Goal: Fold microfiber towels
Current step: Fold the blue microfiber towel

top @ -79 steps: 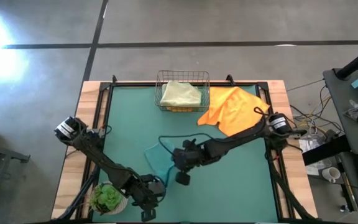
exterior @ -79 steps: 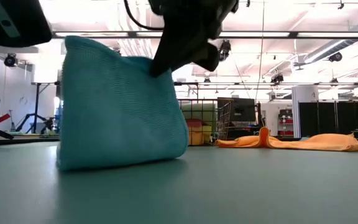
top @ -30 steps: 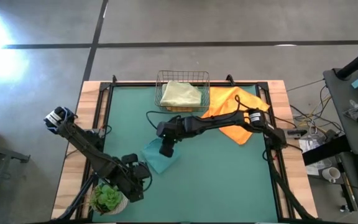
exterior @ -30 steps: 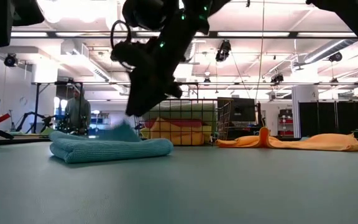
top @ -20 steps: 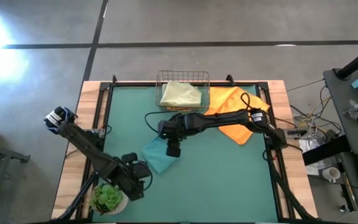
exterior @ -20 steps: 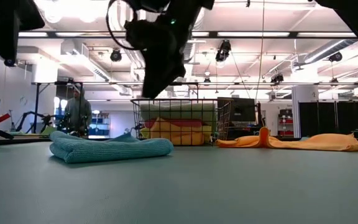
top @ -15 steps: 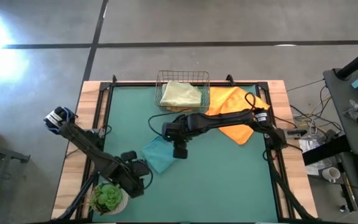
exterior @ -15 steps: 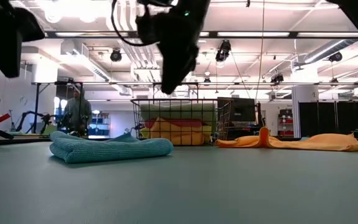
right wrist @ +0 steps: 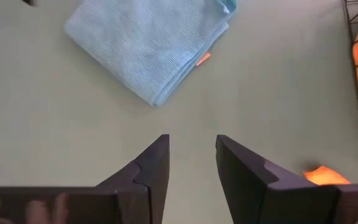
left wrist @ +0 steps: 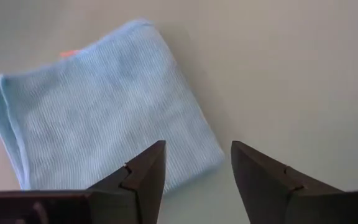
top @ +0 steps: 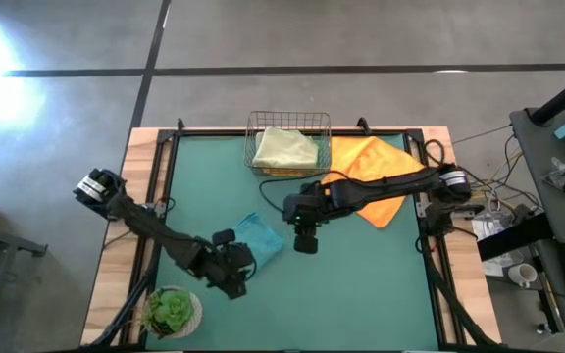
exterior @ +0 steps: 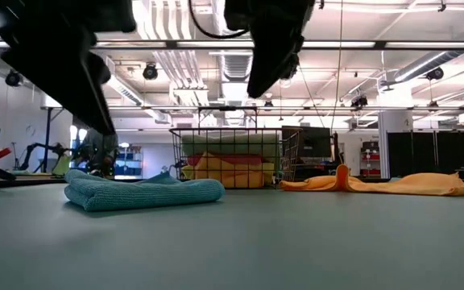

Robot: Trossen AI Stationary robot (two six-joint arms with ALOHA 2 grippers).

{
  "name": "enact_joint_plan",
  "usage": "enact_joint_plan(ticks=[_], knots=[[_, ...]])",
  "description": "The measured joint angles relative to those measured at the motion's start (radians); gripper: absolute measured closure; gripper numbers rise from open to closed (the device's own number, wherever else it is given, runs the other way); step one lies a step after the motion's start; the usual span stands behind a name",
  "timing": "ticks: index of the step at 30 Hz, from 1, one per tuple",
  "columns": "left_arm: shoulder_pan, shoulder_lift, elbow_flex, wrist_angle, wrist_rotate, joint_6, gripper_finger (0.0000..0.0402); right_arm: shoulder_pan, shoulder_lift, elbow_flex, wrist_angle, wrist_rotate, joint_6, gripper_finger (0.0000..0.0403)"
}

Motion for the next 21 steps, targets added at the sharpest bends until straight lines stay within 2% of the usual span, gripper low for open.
enact_joint_plan(ticks=[4,9,14,21], knots=[[0.050,0.012,-0.026,0.049,0.000,0.032,0.0235,0.006,-0.064,-0.106,0.071,0.000,0.041,0.0282],[0.089,0.053,-0.061,0.148,0.001,0.034,0.0235,0.013,-0.101,-0.194,0.081,0.000,0.065,0.0282],[0.097,0.124,-0.061,0.177,0.004,0.027,0.0235,0.019,-0.102,-0.251,0.094,0.000,0.102,0.0282],[0.096,0.171,-0.060,0.168,0.082,0.034,0.0235,0.029,-0.098,-0.277,0.107,0.000,0.119,0.0282]])
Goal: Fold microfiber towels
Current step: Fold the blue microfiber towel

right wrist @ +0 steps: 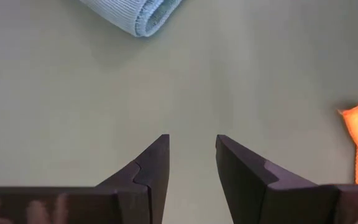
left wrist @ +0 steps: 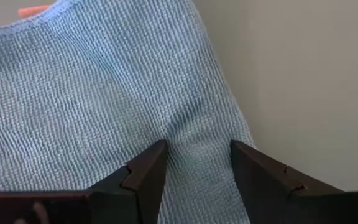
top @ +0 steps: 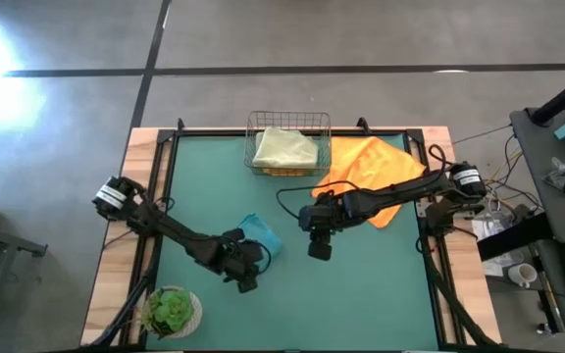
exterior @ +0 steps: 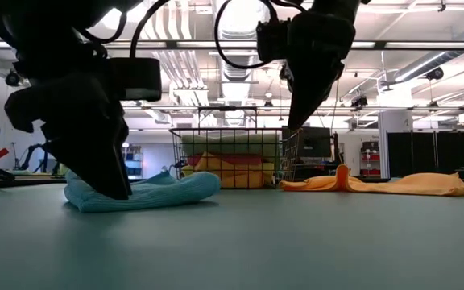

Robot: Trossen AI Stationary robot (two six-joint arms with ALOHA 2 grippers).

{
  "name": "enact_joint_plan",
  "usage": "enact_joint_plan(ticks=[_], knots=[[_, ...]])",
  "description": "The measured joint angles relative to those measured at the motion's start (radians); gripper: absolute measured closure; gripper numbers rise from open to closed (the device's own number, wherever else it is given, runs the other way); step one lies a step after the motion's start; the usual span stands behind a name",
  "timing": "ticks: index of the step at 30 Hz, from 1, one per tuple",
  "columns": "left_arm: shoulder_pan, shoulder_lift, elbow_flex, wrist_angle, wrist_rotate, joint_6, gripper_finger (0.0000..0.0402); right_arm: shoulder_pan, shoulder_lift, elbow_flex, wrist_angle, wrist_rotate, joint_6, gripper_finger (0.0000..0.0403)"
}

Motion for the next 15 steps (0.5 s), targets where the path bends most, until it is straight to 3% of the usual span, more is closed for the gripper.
enact_joint_plan(ticks=[6,15], knots=[[-0.001,-0.006,0.007,-0.093,0.026,0.134,0.0235,0.001,0.001,0.000,0.058,0.000,0.000,0.0282],[0.001,-0.007,0.065,-0.379,0.037,0.404,0.0235,0.001,0.005,0.000,0.079,-0.001,0.000,0.0282]])
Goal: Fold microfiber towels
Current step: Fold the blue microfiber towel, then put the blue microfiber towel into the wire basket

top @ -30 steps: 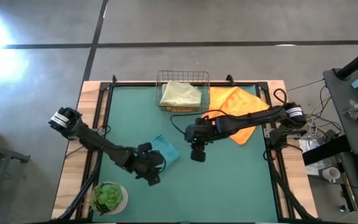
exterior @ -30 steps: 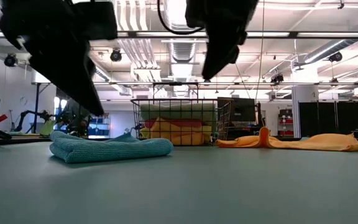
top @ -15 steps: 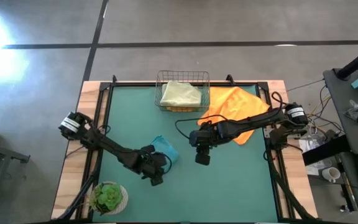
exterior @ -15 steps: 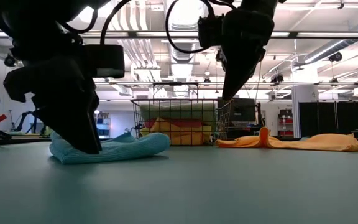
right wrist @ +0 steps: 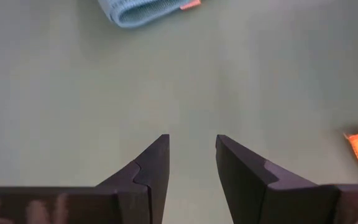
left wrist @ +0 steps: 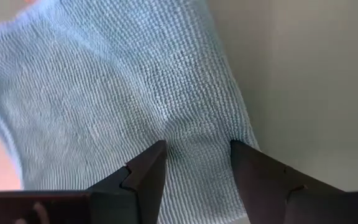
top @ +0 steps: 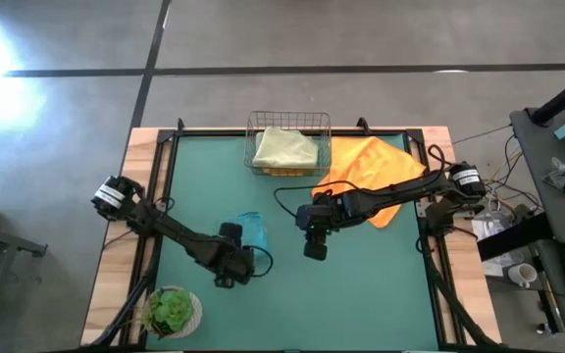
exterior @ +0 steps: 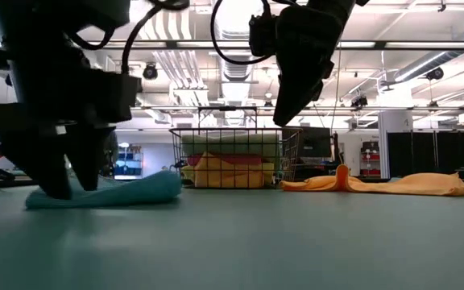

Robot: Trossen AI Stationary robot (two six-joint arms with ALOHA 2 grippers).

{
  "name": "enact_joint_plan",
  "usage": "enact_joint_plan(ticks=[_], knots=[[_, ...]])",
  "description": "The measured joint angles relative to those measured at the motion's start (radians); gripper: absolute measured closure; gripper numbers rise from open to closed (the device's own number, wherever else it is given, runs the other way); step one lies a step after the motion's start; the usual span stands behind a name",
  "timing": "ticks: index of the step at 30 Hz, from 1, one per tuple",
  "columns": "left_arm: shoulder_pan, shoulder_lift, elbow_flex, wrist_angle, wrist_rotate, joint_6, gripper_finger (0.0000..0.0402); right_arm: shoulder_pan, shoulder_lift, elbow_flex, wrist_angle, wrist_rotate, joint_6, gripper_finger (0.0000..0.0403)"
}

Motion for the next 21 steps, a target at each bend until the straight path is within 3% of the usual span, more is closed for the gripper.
enact_joint_plan(ticks=[8,17,21], knots=[[-0.005,-0.022,0.099,-0.208,0.006,-0.014,0.0235,0.000,0.000,0.000,0.017,0.000,-0.019,0.0282],[-0.101,-0.133,0.095,-0.259,0.015,-0.241,0.0235,0.000,0.000,0.000,0.179,-0.009,-0.156,0.0269],[-0.179,-0.146,0.088,-0.255,-0.060,-0.320,0.0235,0.000,0.000,0.000,0.262,-0.010,-0.174,0.0244]])
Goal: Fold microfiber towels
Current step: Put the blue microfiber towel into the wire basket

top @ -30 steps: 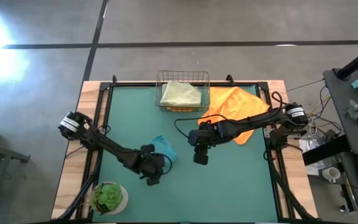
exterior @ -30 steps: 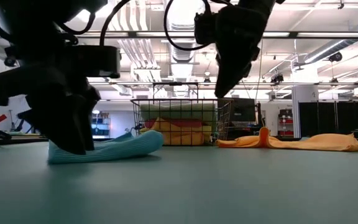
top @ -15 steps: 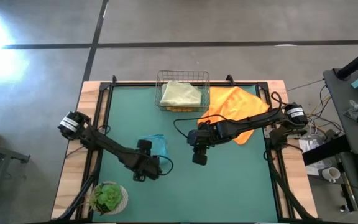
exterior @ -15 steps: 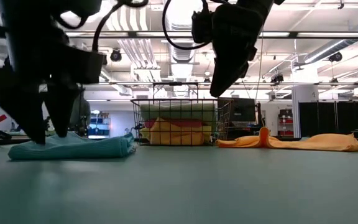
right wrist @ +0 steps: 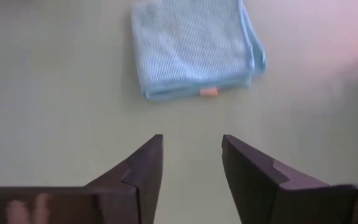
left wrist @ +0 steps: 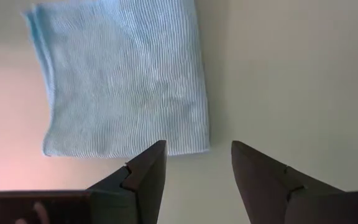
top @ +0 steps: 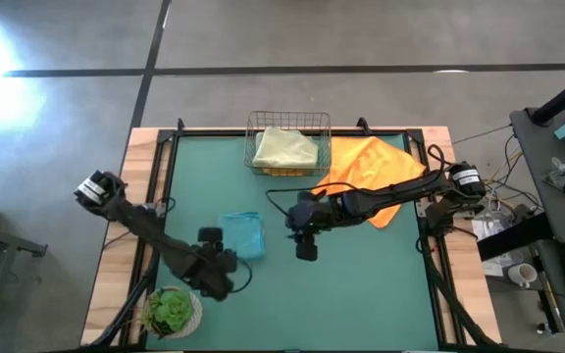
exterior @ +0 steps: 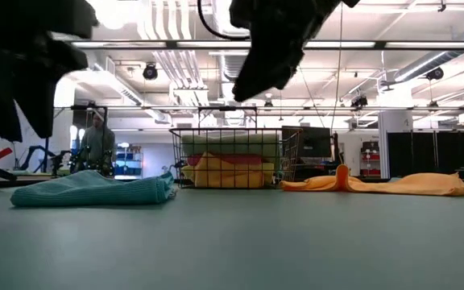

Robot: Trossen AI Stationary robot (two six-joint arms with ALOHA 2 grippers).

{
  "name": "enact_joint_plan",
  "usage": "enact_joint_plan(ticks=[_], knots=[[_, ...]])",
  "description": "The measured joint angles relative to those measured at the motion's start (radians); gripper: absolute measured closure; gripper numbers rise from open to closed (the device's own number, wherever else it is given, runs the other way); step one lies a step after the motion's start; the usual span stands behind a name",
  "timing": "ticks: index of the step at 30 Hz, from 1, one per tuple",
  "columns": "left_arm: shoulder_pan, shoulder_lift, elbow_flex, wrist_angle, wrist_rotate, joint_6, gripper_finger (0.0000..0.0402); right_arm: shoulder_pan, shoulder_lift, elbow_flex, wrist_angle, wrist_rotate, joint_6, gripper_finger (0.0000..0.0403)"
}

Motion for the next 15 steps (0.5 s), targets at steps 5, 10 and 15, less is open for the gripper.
enact_joint_plan(ticks=[5,10,15], knots=[[-0.075,0.020,-0.014,0.067,-0.060,-0.042,0.0235,0.000,0.016,0.000,0.112,-0.021,-0.132,0.0220],[-0.084,0.049,-0.067,0.111,-0.066,-0.129,0.0235,0.005,0.092,0.000,0.268,-0.071,-0.229,0.0217],[-0.084,0.051,-0.107,0.135,-0.122,-0.147,0.0235,0.013,0.164,0.000,0.363,-0.072,-0.284,0.0217]])
